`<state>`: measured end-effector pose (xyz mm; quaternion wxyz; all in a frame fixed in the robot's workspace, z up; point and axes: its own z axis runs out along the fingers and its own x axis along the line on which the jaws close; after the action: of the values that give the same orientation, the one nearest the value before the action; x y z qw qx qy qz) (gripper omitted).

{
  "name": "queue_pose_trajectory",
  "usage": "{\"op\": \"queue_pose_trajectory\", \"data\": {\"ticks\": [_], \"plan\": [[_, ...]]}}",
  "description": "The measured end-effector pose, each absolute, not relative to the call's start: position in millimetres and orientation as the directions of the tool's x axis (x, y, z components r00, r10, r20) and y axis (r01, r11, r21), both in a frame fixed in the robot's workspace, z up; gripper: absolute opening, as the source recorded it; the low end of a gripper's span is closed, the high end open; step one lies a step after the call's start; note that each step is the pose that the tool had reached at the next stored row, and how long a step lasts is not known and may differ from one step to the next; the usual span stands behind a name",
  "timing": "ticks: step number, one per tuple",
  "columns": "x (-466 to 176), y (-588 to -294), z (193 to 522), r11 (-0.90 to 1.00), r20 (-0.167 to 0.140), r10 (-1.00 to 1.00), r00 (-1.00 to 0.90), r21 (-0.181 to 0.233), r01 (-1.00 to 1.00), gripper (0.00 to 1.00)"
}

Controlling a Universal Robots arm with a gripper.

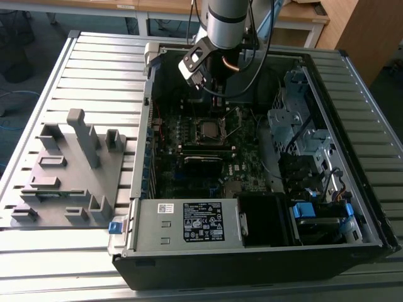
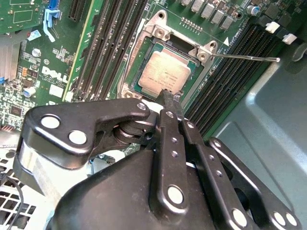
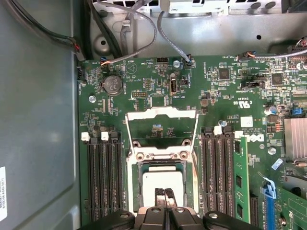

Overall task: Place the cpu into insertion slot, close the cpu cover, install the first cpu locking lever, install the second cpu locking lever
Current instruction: 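Close the cpu cover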

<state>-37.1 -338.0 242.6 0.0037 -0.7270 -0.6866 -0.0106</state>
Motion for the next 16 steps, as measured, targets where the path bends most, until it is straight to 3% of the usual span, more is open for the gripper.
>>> {"op": "queue_pose_trajectory", "data": {"ticks": [16], "plan": [[-37.7,-338.1,247.9,-0.056,0.025,0.998,0.056,0.010,0.998,0.10]]}}
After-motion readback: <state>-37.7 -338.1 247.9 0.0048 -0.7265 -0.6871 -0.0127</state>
